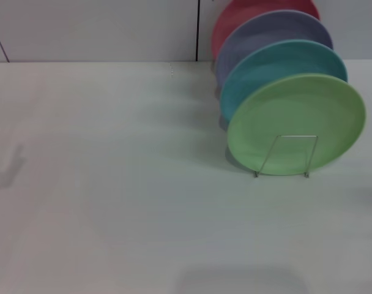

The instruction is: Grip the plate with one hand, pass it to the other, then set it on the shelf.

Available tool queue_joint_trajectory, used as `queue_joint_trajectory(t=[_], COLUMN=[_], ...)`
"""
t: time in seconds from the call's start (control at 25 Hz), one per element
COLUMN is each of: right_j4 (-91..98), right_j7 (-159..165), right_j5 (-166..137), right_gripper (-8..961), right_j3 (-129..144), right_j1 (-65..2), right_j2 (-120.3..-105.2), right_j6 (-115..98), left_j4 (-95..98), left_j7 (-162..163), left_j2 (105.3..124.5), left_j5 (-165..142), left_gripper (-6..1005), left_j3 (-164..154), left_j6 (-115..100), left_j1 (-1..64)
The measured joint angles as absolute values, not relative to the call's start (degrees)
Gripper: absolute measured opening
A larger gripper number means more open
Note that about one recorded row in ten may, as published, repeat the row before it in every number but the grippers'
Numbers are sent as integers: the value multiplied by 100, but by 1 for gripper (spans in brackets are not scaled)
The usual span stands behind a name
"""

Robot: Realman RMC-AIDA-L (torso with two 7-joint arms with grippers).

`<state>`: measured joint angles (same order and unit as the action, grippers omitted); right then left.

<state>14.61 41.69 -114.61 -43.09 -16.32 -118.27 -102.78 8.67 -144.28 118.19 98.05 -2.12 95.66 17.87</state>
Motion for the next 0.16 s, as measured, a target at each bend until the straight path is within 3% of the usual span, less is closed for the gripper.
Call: queue_joint_trajectory(t=[0.16], right_j4=[1147], right_j7=[3600], right_j5=[-11440], right_gripper=[456], right_j3=[-4311], right_j1=[-1728], right_j2=[-11891], right_j6=[-10071], left_j4=[849], left_j7=[-14598], left_j2=[11818], left_j5=[9809], left_gripper=[808], left_j3=[-199], left_j6=[9549], left_j1=[1738])
